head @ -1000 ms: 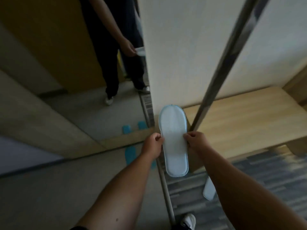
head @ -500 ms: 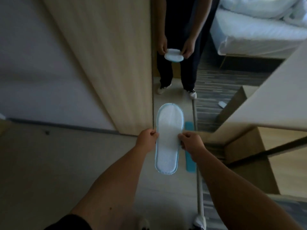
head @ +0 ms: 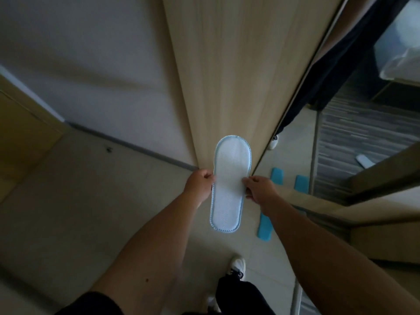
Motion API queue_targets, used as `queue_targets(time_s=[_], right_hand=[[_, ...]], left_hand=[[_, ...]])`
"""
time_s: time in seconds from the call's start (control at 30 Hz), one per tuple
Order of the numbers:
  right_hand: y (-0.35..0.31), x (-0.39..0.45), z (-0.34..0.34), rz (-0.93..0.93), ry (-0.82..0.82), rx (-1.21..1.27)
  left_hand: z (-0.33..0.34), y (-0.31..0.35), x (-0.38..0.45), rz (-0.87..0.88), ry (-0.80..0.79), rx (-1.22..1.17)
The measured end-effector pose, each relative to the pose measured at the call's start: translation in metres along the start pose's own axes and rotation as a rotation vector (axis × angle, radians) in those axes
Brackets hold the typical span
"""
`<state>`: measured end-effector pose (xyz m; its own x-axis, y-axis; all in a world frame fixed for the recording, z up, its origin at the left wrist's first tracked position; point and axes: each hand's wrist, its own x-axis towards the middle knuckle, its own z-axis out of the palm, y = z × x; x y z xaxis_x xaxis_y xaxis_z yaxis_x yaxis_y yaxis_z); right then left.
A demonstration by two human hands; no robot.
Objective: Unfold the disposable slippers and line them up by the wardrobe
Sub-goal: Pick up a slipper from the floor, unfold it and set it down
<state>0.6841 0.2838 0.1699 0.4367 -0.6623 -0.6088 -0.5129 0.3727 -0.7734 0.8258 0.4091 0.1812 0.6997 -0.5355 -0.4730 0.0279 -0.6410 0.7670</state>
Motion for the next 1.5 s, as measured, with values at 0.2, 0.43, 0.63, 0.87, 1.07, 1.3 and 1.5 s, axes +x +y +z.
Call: queue_targets(time_s=[0.2,0.43,0.63,0.87,1.07,1.3,1.5], right_hand=[[-0.023,0.031,0.032,0.049,-0.051,-0.015],[-0.026,0.056,0.083,0.095,0.004,0.002],[-0.022,0.058,0.126,0.157,0.113,0.121],[-0.03,0.049,0.158,0.119,0.311,0.084],[-0.043,0.051,0.169,-0.082,0.454,-0.331],[-0.019,0.056,0.166,-0.265,0.267,-0.483],[0.036,0.108,0.148,-0.028,0.297,-0.35]], left_hand=[[-0.026,-0.006,0.044,-0.04,0.029,0.003],[-0.06,-0.025,0.094,-0.017,-0.03,0.08],[-0.084,-0.038,0.126,0.045,-0.137,0.184],[-0.1,-0.04,0.139,0.104,-0.189,0.356],[-0.074,-0.024,0.141,0.035,-0.27,0.054],[-0.045,-0.029,0.155,-0.096,-0.37,-0.182],[-0.027,-0.085,0.191,-0.184,-0.412,-0.256]])
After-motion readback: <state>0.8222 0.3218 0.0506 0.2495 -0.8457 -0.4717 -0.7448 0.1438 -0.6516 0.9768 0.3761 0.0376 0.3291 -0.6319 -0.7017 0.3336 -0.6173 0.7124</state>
